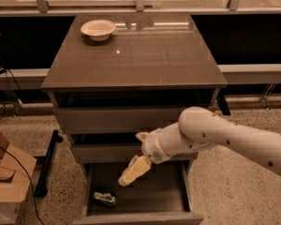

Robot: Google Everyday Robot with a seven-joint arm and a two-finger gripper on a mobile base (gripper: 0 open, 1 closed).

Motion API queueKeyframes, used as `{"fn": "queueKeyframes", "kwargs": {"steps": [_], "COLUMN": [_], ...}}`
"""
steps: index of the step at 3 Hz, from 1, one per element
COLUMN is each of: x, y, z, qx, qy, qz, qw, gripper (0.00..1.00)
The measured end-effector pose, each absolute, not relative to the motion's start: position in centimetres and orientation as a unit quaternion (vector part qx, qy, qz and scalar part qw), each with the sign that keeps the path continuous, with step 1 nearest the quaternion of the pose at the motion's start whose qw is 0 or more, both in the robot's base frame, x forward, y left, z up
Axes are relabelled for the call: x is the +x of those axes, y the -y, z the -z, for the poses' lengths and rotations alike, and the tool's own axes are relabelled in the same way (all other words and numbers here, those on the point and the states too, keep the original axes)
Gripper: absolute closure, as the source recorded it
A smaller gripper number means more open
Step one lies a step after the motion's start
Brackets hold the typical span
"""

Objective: Pick green can from bottom drawer and place on counter

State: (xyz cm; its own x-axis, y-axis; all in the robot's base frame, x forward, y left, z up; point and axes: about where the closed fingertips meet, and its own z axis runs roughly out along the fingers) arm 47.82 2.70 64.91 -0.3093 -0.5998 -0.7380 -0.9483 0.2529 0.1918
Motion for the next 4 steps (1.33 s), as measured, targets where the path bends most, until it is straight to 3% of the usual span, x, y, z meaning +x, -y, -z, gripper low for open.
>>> {"fn": "queueKeyframes", "kwargs": {"steps": [4], "x": [47.6], "y": [-3.6], "z": [-54.5], "qx": [-0.475], "qy": [-0.760], "qz": [-0.350], "qw": [0.272], "gripper": [0.00]}}
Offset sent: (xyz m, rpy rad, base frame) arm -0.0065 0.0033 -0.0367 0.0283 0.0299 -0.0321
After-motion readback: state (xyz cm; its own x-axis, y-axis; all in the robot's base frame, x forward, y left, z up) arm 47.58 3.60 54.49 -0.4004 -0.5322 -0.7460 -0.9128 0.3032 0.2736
